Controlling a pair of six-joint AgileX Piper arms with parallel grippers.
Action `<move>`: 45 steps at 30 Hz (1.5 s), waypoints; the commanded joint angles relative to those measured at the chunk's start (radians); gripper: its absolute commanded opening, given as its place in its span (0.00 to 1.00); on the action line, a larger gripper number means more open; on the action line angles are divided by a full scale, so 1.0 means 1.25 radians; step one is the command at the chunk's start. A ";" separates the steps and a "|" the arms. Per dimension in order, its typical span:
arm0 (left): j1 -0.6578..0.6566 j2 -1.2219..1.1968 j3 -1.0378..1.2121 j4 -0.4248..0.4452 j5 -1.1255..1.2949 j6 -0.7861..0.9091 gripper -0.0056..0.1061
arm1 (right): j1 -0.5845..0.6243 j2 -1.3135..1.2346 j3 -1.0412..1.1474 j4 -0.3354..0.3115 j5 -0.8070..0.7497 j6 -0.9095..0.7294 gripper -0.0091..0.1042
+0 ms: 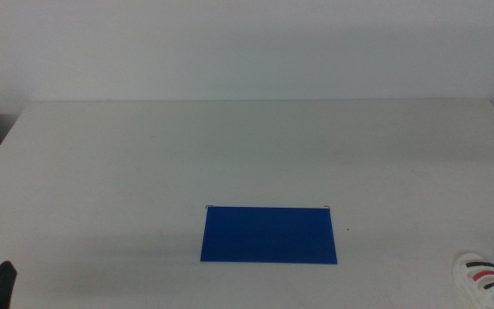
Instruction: Use one arm to grab the shoe from the table and place it on the mat.
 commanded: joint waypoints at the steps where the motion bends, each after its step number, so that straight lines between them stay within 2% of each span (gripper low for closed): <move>1: -0.004 -0.011 0.006 -0.008 -0.066 -0.004 0.89 | -0.007 0.033 -0.026 0.011 0.024 -0.008 0.73; 15: -0.004 -0.011 0.006 -0.008 -0.066 -0.004 0.89 | -0.007 0.165 -0.022 0.005 0.024 -0.008 0.73; 18: -0.004 -0.011 0.006 -0.008 -0.066 -0.004 0.89 | -0.007 0.175 -0.022 -0.008 0.023 -0.008 0.73; 24: -0.004 -0.011 0.006 -0.008 -0.066 -0.004 0.89 | -0.007 0.180 0.049 -0.068 0.010 -0.008 0.73; 38: -0.004 -0.011 0.006 -0.008 -0.066 -0.004 0.89 | -0.007 0.183 0.347 -0.064 -0.304 -0.021 0.73; 45: -0.004 -0.011 0.006 -0.008 -0.066 -0.004 0.89 | -0.006 0.236 0.394 -0.077 -0.339 -0.038 0.73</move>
